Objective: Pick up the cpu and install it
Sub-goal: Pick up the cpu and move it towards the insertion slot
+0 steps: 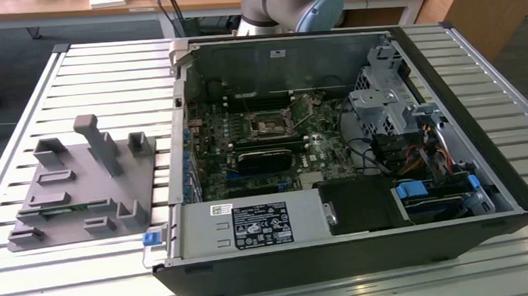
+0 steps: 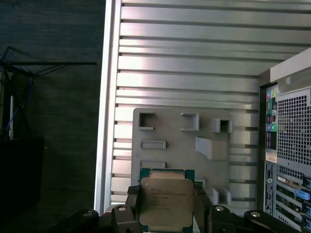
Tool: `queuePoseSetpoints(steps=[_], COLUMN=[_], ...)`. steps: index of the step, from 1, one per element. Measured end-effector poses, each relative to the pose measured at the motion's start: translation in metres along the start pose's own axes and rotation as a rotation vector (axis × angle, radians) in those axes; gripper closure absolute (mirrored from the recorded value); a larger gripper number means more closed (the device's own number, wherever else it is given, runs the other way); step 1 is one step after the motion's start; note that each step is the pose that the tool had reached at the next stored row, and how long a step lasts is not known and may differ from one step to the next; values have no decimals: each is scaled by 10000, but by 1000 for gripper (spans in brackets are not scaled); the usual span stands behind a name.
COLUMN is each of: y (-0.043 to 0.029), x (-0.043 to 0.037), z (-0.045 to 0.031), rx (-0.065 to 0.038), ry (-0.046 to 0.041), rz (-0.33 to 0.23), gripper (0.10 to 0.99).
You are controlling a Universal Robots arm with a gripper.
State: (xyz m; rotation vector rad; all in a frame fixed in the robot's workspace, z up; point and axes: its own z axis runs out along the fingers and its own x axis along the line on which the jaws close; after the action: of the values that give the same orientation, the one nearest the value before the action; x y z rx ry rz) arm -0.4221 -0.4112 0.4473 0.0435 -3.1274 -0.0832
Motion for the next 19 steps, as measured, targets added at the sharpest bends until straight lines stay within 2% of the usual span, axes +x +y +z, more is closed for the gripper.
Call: queuePoseSetpoints(steps=[8, 19], y=[-4, -5], x=[-133, -223], z=[-2, -3], rx=[-4, -3], ry=[1, 1], rz=[-1, 1], gripper=[557, 557])
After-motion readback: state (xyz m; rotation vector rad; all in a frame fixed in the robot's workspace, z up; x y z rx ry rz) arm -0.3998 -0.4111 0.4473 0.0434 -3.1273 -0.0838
